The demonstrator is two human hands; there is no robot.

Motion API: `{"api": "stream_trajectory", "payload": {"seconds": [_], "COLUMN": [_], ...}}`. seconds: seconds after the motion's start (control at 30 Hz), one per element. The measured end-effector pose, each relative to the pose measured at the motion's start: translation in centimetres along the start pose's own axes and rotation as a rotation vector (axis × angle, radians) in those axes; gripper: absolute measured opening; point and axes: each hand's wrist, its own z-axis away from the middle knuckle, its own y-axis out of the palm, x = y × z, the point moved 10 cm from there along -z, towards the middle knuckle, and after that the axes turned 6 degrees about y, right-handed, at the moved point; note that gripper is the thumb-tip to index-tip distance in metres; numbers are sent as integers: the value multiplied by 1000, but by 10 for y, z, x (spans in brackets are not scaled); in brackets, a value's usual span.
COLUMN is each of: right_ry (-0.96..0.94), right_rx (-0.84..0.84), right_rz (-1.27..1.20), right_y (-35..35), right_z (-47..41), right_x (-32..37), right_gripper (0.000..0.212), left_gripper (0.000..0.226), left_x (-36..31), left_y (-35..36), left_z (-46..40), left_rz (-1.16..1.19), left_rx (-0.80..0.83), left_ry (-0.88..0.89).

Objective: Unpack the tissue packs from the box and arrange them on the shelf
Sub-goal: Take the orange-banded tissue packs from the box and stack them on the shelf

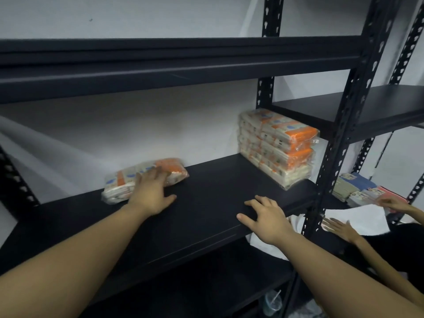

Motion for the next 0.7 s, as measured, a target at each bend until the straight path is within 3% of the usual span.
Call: {"api": "stream_trajectory", "payload": {"seconds": [0.17, 0.23, 0.33, 0.5, 0.7], "right_ry": [-4, -15, -22, -43, 6], "right_rx": [9, 2, -14, -56, -97], "right_rz": [11, 23, 35, 43, -214], "right_y": [3, 5, 7, 2, -23], "right_z": [2, 4, 3, -4, -18], "right_x": [-2, -2, -4, -5, -11], "right_gripper": [87, 82, 90, 77, 126], "left_gripper": [105, 106, 103, 104, 88], "left_x": [79, 91, 88, 32, -68], "left_y": [7, 18, 24, 24, 35], "left_z": [-6, -9, -16, -28, -32], "left_rz": [27, 85, 108, 130, 269], "left_rx": [152, 209, 205, 89, 90], "left_ry": [-407, -441, -346, -88, 230]}}
